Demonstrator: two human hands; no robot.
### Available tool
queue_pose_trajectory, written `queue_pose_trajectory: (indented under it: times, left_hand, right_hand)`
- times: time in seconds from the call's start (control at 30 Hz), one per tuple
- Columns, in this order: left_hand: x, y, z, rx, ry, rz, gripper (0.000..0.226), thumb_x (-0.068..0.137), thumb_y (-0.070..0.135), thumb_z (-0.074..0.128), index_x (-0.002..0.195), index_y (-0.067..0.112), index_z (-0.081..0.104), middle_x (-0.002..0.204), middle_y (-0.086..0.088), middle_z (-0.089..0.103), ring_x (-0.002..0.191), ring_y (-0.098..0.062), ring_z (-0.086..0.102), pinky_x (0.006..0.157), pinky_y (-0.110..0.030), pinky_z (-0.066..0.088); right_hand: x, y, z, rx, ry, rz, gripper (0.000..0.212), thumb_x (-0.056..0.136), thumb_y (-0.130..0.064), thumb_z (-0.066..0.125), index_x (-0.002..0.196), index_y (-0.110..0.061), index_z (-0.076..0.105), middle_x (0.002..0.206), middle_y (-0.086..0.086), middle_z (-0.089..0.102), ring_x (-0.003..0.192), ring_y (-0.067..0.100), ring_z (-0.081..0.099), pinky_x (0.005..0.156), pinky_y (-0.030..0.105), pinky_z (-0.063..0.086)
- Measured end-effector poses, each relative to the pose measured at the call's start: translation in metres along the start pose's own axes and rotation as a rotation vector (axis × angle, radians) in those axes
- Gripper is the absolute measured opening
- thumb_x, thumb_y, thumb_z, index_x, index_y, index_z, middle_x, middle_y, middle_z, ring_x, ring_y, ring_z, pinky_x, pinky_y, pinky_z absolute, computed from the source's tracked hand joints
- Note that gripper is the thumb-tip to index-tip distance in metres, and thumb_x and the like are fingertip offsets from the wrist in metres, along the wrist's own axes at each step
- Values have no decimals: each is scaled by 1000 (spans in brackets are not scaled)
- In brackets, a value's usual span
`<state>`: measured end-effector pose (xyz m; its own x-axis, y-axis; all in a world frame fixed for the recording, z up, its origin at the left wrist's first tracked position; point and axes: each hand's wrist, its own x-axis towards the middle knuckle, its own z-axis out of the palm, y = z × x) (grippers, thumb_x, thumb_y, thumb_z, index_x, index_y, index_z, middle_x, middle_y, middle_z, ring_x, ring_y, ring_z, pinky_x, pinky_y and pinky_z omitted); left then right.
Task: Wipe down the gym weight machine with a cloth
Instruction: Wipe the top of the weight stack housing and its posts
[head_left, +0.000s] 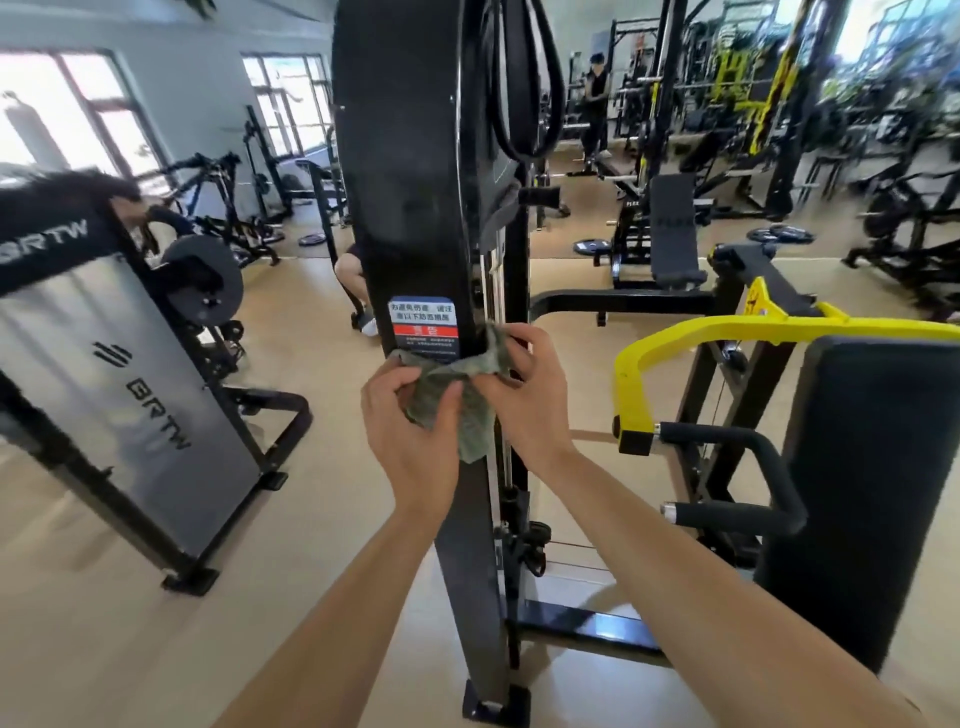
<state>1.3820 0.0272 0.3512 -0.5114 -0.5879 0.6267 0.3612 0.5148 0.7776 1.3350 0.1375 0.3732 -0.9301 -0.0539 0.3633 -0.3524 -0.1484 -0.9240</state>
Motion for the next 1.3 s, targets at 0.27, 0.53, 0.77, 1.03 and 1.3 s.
queue_pose_trajectory:
  times: [0.27,0.53,0.77,1.03,1.3]
  left_hand:
    - [13,54,38,171,270,29,28,85,28,81,107,17,67,135,8,59,125,-3,54,103,-18,43]
    - [38,101,54,196,357,-93,39,89,34,76,123,17,68,118,10,69,108,-6,64,98,-20,50]
    - [81,131,53,193,351,-15,30,87,34,73,117,35,65,111,20,68,107,-1,64,99,-36,54]
    - [119,152,31,281,184,99,49,86,43,73,131,25,66,130,19,62,118,0,60,107,-37,50]
    - [182,202,22,552,-60,224,39,102,33,55,139,24,60,140,1,62,124,-13,57,107,-35,43]
  right_hand:
    - [58,-26,-26,151,-243,-109,28,83,-3,74,96,-23,60,101,13,71,98,30,69,86,46,58]
    - [95,-72,-32,270,-435,-8,17,90,1,69,107,0,71,106,14,75,98,23,72,94,43,58]
    - [97,-80,-32,111,-453,-157,25,94,-10,67,117,-18,75,102,-8,76,96,9,71,87,33,60]
    - [96,-113,-17,0,-346,-351,30,92,-10,70,121,-14,68,121,-3,55,110,2,56,100,29,52]
    - [123,-154,0,-6,-322,-535,53,93,-9,65,142,-20,47,133,-4,55,128,14,52,108,42,47]
